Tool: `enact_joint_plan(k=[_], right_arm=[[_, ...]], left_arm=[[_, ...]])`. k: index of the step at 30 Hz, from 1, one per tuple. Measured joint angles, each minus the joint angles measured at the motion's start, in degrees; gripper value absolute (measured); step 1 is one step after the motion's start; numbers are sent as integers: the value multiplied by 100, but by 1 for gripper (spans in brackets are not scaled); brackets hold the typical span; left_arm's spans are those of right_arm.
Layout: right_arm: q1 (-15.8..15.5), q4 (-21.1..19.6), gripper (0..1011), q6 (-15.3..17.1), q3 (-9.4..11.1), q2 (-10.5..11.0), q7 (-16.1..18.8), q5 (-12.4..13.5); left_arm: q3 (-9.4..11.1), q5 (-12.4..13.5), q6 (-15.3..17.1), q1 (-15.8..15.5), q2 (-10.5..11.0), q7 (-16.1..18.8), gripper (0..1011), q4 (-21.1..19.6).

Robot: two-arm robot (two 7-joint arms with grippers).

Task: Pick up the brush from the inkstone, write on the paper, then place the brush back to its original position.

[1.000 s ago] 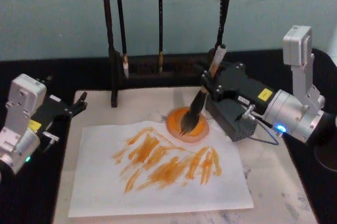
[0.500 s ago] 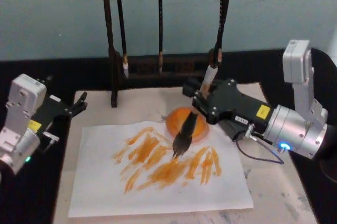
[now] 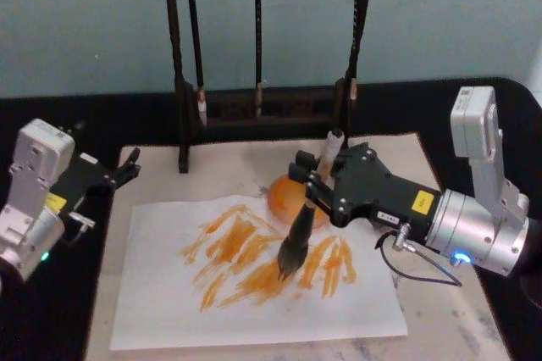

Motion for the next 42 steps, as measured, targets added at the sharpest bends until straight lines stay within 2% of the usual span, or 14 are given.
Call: enact_joint_plan(k=[13,25,33,42], right_arm=[[-217,-184,155,58,75,25,152,-175],[-266,-151,155,139,59,-48,227,-309],[-302,-132,155,153,58,-54,234,-366],[-424,-206,155,158,161,11,173,-417]], left_arm=[[0,0,0,0,0,0,1001,0],[0,0,0,0,0,0,1001,0],[0,0,0,0,0,0,1001,0],[0,0,0,0,0,0,1001,0]])
